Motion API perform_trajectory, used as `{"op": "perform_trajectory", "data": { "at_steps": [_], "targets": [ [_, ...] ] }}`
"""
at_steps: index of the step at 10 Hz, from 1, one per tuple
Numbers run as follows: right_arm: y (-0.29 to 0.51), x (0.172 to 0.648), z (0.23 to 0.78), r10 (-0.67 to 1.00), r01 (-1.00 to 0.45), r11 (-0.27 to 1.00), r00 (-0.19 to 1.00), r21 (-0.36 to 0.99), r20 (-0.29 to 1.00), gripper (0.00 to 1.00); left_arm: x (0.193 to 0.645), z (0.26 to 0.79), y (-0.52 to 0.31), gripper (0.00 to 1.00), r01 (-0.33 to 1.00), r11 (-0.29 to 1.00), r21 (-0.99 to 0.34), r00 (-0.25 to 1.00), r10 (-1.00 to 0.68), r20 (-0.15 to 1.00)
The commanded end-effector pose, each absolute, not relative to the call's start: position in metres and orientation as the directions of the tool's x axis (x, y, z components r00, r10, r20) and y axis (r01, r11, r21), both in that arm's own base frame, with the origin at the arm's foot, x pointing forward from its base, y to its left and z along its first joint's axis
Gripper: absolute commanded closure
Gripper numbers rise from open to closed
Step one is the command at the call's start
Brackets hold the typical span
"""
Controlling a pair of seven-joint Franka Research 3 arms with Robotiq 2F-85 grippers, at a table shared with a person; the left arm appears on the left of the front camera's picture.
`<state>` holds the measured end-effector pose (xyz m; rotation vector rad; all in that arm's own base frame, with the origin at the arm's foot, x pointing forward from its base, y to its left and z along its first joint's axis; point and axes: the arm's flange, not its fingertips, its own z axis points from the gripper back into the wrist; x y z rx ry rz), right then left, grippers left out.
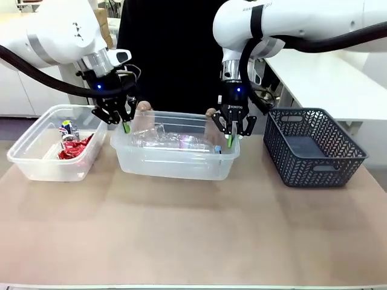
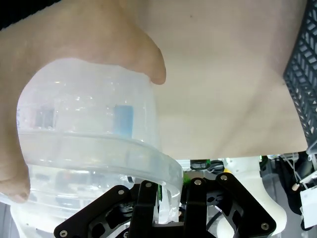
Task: Sort the waste into each basket.
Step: Offer the picked Organizing box to the human, then release the Organizing box you were holding.
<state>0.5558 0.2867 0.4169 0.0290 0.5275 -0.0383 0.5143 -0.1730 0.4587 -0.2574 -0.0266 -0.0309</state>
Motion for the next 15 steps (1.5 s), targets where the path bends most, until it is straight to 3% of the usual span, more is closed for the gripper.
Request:
{"op": "perform_trajectory", "data": {
  "at_steps": [1, 6, 7, 8, 9, 10, 11, 12, 13, 15],
  "targets": [
    [0.283, 0.55, 0.424, -0.021, 0.04, 0.999, 0.868, 0.028, -0.496, 0.95, 0.509, 0.467, -0.181, 0.93, 0.036, 0.959, -0.281, 0.999, -0.026, 0.04],
    [0.283, 0.555, 0.424, -0.033, 0.047, 0.999, 0.866, 0.015, -0.5, 0.95, 0.513, 0.461, -0.176, 0.93, 0.041, 0.966, -0.255, 0.999, -0.034, 0.034],
    [0.253, 0.543, 0.428, -0.1, 0.154, 0.983, 0.908, 0.101, -0.407, 0.41, 0.51, 0.467, -0.18, 0.33, 0.071, 0.956, -0.283, 0.997, -0.066, 0.027],
    [0.237, 0.531, 0.433, -0.161, 0.229, 0.954, 0.938, 0.196, -0.308, 0.36, 0.505, 0.472, -0.184, 0.33, 0.108, 0.954, -0.281, 0.994, -0.096, 0.056],
    [0.225, 0.521, 0.438, -0.164, 0.235, 0.924, 0.957, 0.302, -0.241, 0.0, 0.499, 0.477, -0.186, 0.0, 0.128, 0.953, -0.274, 0.992, -0.118, 0.053],
    [0.216, 0.513, 0.442, -0.201, 0.258, 0.893, 0.962, 0.368, -0.185, 0.0, 0.493, 0.481, -0.184, 0.29, 0.142, 0.953, -0.266, 0.989, -0.128, 0.067],
    [0.208, 0.504, 0.449, -0.216, 0.246, 0.881, 0.969, 0.404, -0.118, 0.0, 0.485, 0.488, -0.178, 0.0, 0.142, 0.954, -0.265, 0.988, -0.122, 0.09],
    [0.201, 0.494, 0.456, -0.208, 0.22, 0.881, 0.975, 0.42, -0.076, 0.13, 0.477, 0.492, -0.172, 0.0, 0.14, 0.952, -0.271, 0.987, -0.113, 0.111],
    [0.196, 0.485, 0.464, -0.203, 0.188, 0.885, 0.979, 0.426, -0.011, 0.03, 0.468, 0.497, -0.165, 0.0, 0.146, 0.948, -0.282, 0.986, -0.116, 0.119],
    [0.188, 0.471, 0.472, -0.174, 0.136, 0.887, 0.983, 0.442, 0.048, 0.0, 0.447, 0.51, -0.156, 0.0, 0.189, 0.93, -0.316, 0.98, -0.16, 0.116]
  ]
}}
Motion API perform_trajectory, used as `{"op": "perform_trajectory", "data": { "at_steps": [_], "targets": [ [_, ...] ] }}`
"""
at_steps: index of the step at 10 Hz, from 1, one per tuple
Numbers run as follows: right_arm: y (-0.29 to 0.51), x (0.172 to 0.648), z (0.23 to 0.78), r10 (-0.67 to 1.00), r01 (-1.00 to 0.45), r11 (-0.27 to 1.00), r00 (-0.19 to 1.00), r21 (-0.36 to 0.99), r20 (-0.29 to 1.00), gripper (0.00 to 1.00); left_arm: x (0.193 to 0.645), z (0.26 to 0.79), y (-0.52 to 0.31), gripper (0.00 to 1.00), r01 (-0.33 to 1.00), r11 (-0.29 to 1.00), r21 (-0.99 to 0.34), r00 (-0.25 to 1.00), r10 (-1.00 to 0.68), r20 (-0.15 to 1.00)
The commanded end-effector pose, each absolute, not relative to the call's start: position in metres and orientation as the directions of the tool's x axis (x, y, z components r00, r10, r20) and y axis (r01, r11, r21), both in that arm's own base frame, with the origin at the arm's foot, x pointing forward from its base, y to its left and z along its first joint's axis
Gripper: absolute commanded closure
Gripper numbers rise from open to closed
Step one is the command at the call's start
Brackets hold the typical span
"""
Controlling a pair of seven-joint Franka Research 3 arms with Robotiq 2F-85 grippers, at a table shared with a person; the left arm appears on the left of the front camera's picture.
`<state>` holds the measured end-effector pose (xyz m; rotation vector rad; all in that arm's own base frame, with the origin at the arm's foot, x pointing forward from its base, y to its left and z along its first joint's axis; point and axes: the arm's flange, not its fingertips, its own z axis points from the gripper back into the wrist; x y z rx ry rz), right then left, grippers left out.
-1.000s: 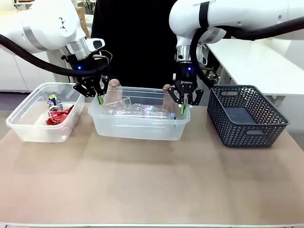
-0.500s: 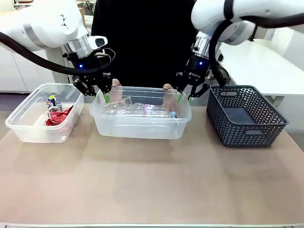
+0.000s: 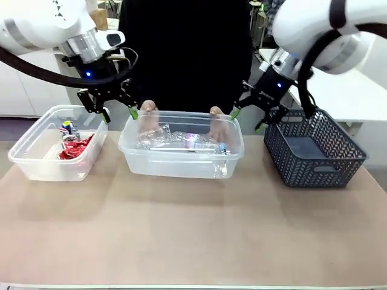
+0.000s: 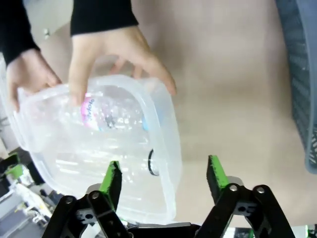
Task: Sort the waste into each basket.
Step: Release the Organizing box you were holding.
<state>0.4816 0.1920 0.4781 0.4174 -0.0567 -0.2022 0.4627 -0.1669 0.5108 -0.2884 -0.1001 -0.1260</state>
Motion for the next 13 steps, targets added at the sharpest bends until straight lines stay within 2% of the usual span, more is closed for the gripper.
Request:
{"op": "perform_trajectory", "data": {
  "at_steps": [1, 2, 3, 10, 11, 12, 13],
  "targets": [
    [0.186, 0.464, 0.471, -0.182, 0.143, 0.882, 0.982, 0.449, 0.045, 0.0, 0.439, 0.513, -0.153, 0.0, 0.261, 0.903, -0.342, 0.965, -0.237, 0.112],
    [0.192, 0.468, 0.467, -0.152, 0.135, 0.912, 0.988, 0.388, 0.015, 0.0, 0.438, 0.509, -0.154, 0.0, 0.367, 0.868, -0.336, 0.923, -0.384, 0.015],
    [0.189, 0.473, 0.48, -0.196, 0.167, 0.897, 0.98, 0.409, 0.029, 0.0, 0.451, 0.515, -0.163, 0.0, 0.182, 0.937, -0.297, 0.981, -0.153, 0.117],
    [0.189, 0.473, 0.48, -0.196, 0.167, 0.897, 0.98, 0.409, 0.029, 0.0, 0.452, 0.515, -0.16, 0.0, 0.192, 0.929, -0.315, 0.98, -0.163, 0.115],
    [0.188, 0.47, 0.477, -0.19, 0.164, 0.901, 0.981, 0.402, 0.026, 0.03, 0.427, 0.551, -0.149, 0.0, 0.282, 0.839, -0.465, 0.959, -0.248, 0.134],
    [0.137, 0.443, 0.49, -0.079, 0.121, 0.828, 0.992, 0.548, -0.098, 0.0, 0.395, 0.582, -0.133, 0.0, 0.353, 0.711, -0.609, 0.935, -0.294, 0.199],
    [0.088, 0.416, 0.501, 0.03, 0.107, 0.671, 0.985, 0.733, -0.17, 0.0, 0.366, 0.595, -0.111, 0.0, 0.438, 0.537, -0.721, 0.891, -0.369, 0.266]
  ]
}}
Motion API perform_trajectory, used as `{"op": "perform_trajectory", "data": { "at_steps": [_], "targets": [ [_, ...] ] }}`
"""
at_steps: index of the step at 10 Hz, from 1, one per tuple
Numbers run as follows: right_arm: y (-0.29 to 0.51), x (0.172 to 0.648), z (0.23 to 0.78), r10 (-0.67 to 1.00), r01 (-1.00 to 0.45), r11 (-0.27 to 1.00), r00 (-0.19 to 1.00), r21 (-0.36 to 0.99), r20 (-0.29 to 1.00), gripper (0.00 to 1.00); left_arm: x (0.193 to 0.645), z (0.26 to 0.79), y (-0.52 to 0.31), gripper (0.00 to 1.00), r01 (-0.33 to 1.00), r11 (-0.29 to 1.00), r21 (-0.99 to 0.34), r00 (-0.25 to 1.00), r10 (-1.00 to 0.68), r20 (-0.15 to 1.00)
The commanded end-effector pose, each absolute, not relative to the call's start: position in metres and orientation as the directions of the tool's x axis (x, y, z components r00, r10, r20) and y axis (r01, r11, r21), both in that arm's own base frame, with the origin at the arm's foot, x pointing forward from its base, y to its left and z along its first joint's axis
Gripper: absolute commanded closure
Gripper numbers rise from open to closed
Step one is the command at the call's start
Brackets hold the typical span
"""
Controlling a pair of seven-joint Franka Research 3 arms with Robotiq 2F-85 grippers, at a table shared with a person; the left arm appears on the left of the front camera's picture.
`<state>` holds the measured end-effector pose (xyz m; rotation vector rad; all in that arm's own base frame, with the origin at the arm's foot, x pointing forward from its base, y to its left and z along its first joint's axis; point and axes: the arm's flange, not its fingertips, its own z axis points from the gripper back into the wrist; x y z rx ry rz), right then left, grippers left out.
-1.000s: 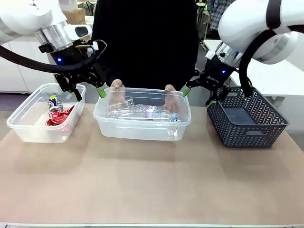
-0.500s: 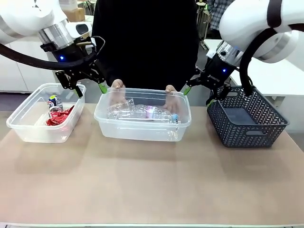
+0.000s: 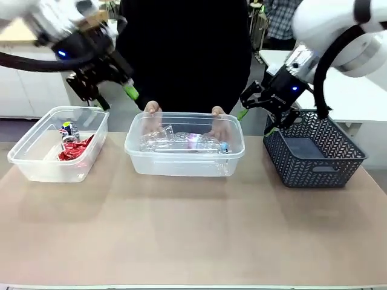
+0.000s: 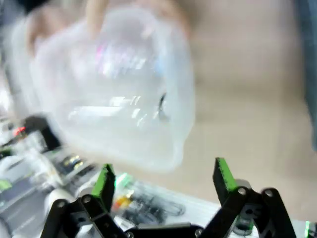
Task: Sort the waste into each basket.
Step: Release the Organizing box you were holding.
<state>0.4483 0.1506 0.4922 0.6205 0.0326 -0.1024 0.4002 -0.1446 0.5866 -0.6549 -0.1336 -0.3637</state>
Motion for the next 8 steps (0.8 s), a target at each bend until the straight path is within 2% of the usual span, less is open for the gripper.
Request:
{"op": "perform_trajectory", "data": {
  "at_steps": [1, 2, 3, 5, 6, 7, 8],
  "targets": [
    [0.037, 0.397, 0.507, -0.016, 0.309, 0.451, 0.941, 0.837, -0.339, 0.0, 0.345, 0.595, -0.084, 0.0, 0.456, 0.322, -0.83, 0.867, -0.372, 0.332],
    [-0.002, 0.386, 0.505, -0.019, 0.461, 0.257, 0.881, 0.849, -0.473, 0.0, 0.334, 0.59, -0.061, 0.0, 0.437, 0.146, -0.888, 0.877, -0.288, 0.384],
    [-0.031, 0.379, 0.496, 0.008, 0.514, 0.117, 0.855, 0.85, -0.518, 0.0, 0.327, 0.583, -0.043, 0.0, 0.425, 0.06, -0.903, 0.891, -0.202, 0.406],
    [-0.081, 0.365, 0.469, 0.039, 0.533, -0.18, 0.844, 0.827, -0.535, 0.0, 0.318, 0.563, -0.004, 0.0, 0.399, 0.02, -0.917, 0.917, -0.028, 0.398],
    [-0.094, 0.359, 0.458, 0.02, 0.505, -0.269, 0.854, 0.82, -0.52, 0.0, 0.328, 0.549, 0.012, 0.0, 0.355, -0.016, -0.935, 0.934, -0.016, 0.356],
    [-0.096, 0.355, 0.452, 0.01, 0.472, -0.303, 0.87, 0.828, -0.492, 0.0, 0.346, 0.537, 0.016, 0.0, 0.275, 0.007, -0.961, 0.961, -0.018, 0.275],
    [-0.101, 0.344, 0.468, 0.049, 0.465, 0.036, 0.883, 0.885, -0.466, 0.0, 0.313, 0.561, 0.012, 0.0, 0.396, 0.012, -0.918, 0.918, -0.035, 0.396]
  ]
}}
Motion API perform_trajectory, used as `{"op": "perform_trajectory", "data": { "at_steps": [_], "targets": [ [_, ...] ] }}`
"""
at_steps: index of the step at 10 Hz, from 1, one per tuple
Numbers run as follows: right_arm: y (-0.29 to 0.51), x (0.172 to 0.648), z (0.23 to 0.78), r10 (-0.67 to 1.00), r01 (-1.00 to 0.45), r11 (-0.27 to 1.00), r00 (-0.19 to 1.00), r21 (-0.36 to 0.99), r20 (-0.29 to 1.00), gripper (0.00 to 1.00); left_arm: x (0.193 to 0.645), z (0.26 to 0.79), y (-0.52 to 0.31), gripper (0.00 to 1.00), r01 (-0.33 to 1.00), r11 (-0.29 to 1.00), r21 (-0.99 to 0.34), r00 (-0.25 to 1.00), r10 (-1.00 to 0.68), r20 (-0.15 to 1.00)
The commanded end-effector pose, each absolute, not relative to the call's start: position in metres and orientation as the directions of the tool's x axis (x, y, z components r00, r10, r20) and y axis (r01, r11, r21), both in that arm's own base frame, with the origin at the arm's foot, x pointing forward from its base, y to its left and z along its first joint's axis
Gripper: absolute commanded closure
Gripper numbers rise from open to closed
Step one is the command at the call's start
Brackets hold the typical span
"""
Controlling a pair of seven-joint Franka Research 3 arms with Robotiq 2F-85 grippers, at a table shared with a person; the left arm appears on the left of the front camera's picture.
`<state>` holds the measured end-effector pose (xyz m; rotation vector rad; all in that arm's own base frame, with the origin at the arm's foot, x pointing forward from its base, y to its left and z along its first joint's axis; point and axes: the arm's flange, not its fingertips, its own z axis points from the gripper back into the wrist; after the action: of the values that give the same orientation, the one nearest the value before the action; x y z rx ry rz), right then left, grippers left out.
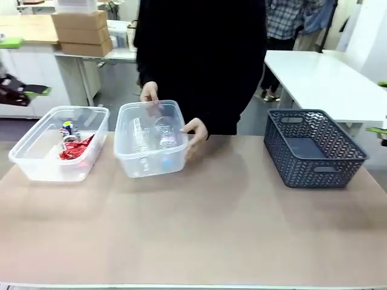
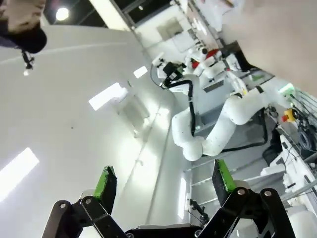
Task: Sort the waste into each basket.
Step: Release the Organizing box you were holding.
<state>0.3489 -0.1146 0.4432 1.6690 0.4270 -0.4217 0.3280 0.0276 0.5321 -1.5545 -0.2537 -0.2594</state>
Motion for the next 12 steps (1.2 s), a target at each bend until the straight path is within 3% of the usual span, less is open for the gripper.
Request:
{"op": "perform_trajectory", "data": {
  "at_steps": [1, 12],
  "targets": [
    [-0.1012, 0.3438, 0.4682, 0.049, 0.465, 0.036, 0.883, 0.885, -0.466, 0.0, 0.3126, 0.5612, 0.0124, 0.0, 0.396, 0.012, -0.918, 0.918, -0.035, 0.396],
    [-0.1012, 0.3438, 0.4682, 0.049, 0.465, 0.036, 0.883, 0.885, -0.466, 0.0, 0.3126, 0.5612, 0.0124, 0.0, 0.396, 0.012, -0.918, 0.918, -0.035, 0.396]
  ]
}}
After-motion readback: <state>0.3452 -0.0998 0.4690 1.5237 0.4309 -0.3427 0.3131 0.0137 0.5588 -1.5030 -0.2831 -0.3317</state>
